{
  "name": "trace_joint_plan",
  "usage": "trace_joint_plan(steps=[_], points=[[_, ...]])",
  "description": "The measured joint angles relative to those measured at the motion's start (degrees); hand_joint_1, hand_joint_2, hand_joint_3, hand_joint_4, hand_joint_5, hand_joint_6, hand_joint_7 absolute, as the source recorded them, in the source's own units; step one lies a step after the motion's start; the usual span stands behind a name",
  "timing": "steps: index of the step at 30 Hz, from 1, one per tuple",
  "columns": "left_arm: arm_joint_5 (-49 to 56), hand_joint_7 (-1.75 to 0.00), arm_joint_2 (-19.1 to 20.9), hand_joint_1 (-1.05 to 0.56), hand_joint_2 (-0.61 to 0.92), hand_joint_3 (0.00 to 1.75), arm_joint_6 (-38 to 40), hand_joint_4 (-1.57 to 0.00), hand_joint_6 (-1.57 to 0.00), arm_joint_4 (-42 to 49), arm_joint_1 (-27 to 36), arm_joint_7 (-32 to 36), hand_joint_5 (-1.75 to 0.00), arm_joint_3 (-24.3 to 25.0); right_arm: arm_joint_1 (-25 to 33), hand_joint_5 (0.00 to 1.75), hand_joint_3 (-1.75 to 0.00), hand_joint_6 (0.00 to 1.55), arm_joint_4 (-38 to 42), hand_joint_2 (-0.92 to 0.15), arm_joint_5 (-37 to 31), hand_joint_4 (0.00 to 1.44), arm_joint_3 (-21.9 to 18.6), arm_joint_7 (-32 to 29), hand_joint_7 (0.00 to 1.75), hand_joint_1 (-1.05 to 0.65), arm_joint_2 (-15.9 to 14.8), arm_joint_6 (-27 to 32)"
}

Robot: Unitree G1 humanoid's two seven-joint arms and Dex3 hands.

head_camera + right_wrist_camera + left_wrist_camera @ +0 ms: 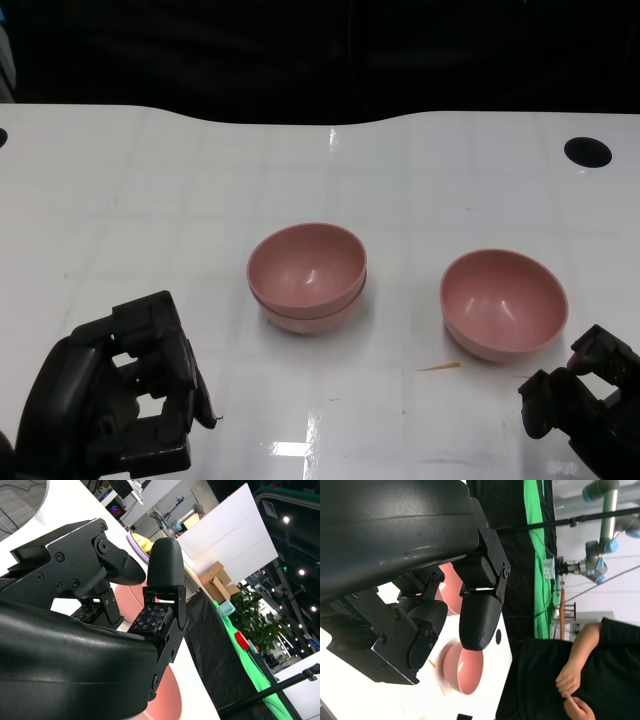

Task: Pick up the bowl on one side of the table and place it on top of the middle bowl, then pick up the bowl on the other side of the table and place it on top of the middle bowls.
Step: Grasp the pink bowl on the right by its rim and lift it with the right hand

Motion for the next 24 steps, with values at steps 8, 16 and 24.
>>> trace_joint_plan(steps=[8,16,24], points=[[-4.24,-1.75,-0.12,0.21,0.58,1.5,0.86,-1.02,-0.9,1.42,1.21,-6.25,-1.75,2.96,-0.02,1.55,-1.0,0.99,0.68,-0.56,-2.45,0.97,0.61,2.21,1.07,-0.02,1.69,-8.61],[-12.15,-1.75,0.75,0.15,0.55,1.63,4.52,-1.1,-0.96,2.21,1.98,-12.84,-1.75,5.29,-1.0,1.4,-0.76,0.89,7.04,-0.73,-19.22,0.98,1.06,1.68,1.16,-0.13,4.49,-42.66],[-19.42,-1.75,3.99,0.17,0.58,1.7,13.11,-1.11,-0.97,3.37,2.18,-17.3,-1.75,9.7,-6.14,1.4,-0.74,0.92,16.04,-0.74,-32.97,0.96,0.81,-4.29,1.14,-0.18,1.94,-69.06]])
